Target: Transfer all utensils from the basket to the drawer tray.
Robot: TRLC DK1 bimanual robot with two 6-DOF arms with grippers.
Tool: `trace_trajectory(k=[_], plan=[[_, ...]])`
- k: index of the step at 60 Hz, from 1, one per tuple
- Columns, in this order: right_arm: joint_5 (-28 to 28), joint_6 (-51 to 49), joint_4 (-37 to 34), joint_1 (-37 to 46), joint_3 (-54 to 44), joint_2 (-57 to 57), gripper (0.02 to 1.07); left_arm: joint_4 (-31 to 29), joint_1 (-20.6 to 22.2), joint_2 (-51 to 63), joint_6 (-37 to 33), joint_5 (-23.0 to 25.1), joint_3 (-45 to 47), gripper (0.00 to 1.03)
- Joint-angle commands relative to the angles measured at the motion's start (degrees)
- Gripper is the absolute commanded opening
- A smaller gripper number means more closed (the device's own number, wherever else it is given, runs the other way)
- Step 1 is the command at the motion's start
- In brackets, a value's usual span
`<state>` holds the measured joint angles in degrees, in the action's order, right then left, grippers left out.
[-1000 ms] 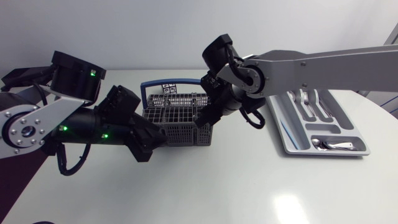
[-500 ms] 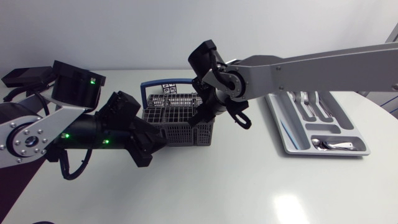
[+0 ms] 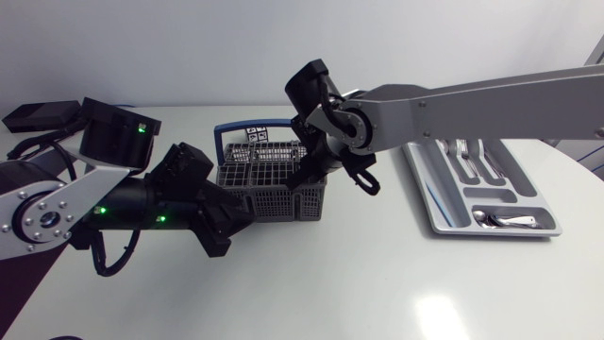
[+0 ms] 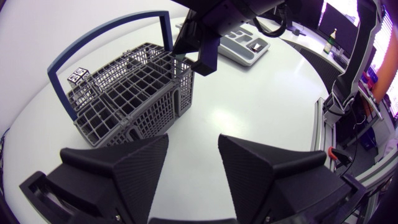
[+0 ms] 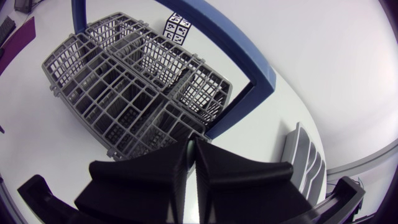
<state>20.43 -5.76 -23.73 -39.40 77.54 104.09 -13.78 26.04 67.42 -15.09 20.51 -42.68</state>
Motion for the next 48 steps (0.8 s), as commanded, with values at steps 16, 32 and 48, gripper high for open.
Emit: trace_trajectory(k=[16, 32, 48], plan=[[0.14, -0.39, 0.70, -0.59, -2.30, -6.18, 0.08, 0.86, 0.24, -0.71, -1.08, -0.12, 2.16, 0.57], [-0.83, -1.54, 0.87, -0.68, -3.71, -10.84, 0.08, 1.39, 0.50, -0.71, -1.08, -0.12, 1.98, 0.57], [-3.29, -2.68, 0.87, -0.68, -5.73, -17.79, 0.08, 2.79, 2.26, -0.80, -0.82, -0.12, 1.37, 0.57]])
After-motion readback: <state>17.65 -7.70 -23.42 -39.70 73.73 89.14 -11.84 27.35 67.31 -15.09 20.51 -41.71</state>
